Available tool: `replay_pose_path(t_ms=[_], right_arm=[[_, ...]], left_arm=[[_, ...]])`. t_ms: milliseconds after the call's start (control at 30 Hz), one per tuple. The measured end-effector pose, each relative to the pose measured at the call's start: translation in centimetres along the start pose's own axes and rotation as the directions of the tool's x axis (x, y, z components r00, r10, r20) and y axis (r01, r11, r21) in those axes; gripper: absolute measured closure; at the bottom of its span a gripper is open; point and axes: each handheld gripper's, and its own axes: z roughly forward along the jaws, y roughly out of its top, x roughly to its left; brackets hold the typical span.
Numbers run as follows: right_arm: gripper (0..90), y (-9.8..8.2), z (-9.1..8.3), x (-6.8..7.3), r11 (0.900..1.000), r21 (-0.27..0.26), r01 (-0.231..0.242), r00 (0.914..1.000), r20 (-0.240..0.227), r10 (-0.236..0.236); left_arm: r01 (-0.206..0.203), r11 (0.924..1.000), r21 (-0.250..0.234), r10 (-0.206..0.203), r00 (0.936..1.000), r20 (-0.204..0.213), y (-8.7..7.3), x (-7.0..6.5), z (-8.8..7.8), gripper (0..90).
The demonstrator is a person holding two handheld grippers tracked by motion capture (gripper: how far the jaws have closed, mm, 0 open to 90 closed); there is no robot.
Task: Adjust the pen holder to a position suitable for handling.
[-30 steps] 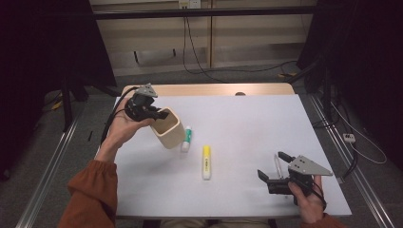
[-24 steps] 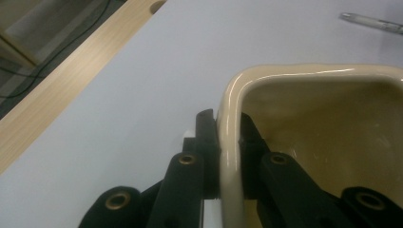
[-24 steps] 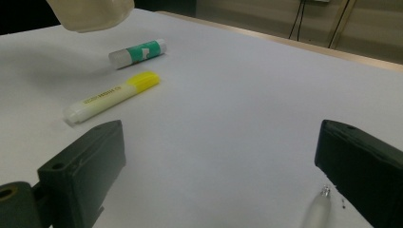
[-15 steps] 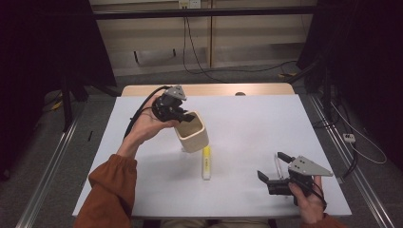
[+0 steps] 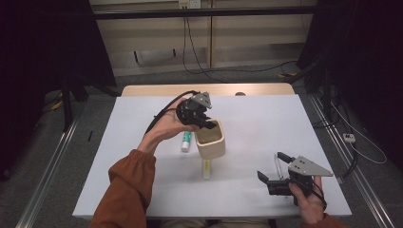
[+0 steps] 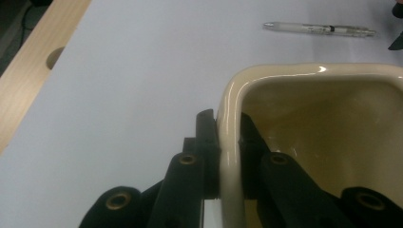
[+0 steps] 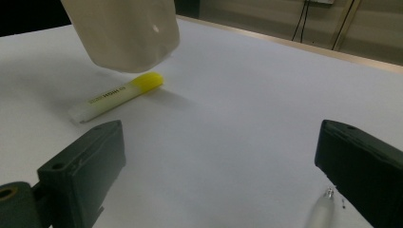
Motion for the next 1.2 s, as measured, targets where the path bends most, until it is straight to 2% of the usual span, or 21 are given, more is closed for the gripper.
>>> replay_pose_path(t_ms=[167,200,300,467,767,833,933,967,1033,1100,1200], right_arm=[[2.7,0.0,0.0,0.0,1.000,0.000,0.002,1.0000,-0.004,-0.002],[2.7,0.0,0.0,0.0,1.000,-0.001,0.001,1.0000,-0.005,-0.001],[2.7,0.0,0.0,0.0,1.000,0.001,0.001,1.0000,-0.007,-0.001],[2.7,0.0,0.0,0.0,1.000,0.002,0.003,1.0000,-0.009,-0.003],[2.7,0.0,0.0,0.0,1.000,0.001,0.002,0.9999,-0.014,-0.002],[2.7,0.0,0.0,0.1,1.000,0.001,0.001,0.9999,-0.016,-0.001],[2.6,0.0,0.0,0.0,1.000,0.002,0.001,0.9999,-0.016,-0.001],[2.7,0.0,0.0,0.1,1.000,0.001,0.003,0.9998,-0.017,-0.003],[2.7,0.0,-0.1,0.1,1.000,0.001,0.004,0.9998,-0.018,-0.004],[2.6,-0.1,-0.1,0.1,1.000,0.000,0.004,0.9998,-0.017,-0.004],[2.7,-0.1,-0.1,0.1,1.000,0.001,0.003,0.9999,-0.016,-0.003]], left_arm=[[-0.009,1.0000,0.000,0.009,0.9986,0.052,0.7,0.4,1.9,83.6],[-0.003,0.9998,0.020,0.002,0.9980,0.063,0.8,0.5,2.2,83.6],[-0.001,0.9999,0.010,0.000,0.9975,0.071,0.7,0.7,3.5,83.3],[-0.002,0.9993,0.037,-0.002,0.9948,0.101,1.0,1.0,5.1,82.7],[-0.013,0.9994,0.033,0.009,0.9933,0.116,2.2,1.0,6.7,82.8],[-0.026,0.9987,0.044,0.020,0.9906,0.135,2.5,1.0,7.2,82.8],[-0.044,0.9972,0.060,0.036,0.9905,0.133,2.4,1.0,8.0,82.6],[-0.029,0.9987,0.041,0.023,0.9898,0.140,2.3,1.1,8.2,82.6],[-0.029,0.9987,0.042,0.023,0.9900,0.139,2.3,1.3,8.4,82.3],[-0.004,0.9993,0.038,-0.001,0.9909,0.134,2.2,1.4,8.4,81.4],[0.006,0.9994,0.033,-0.010,0.9947,0.102,2.2,1.3,8.1,73.8]])
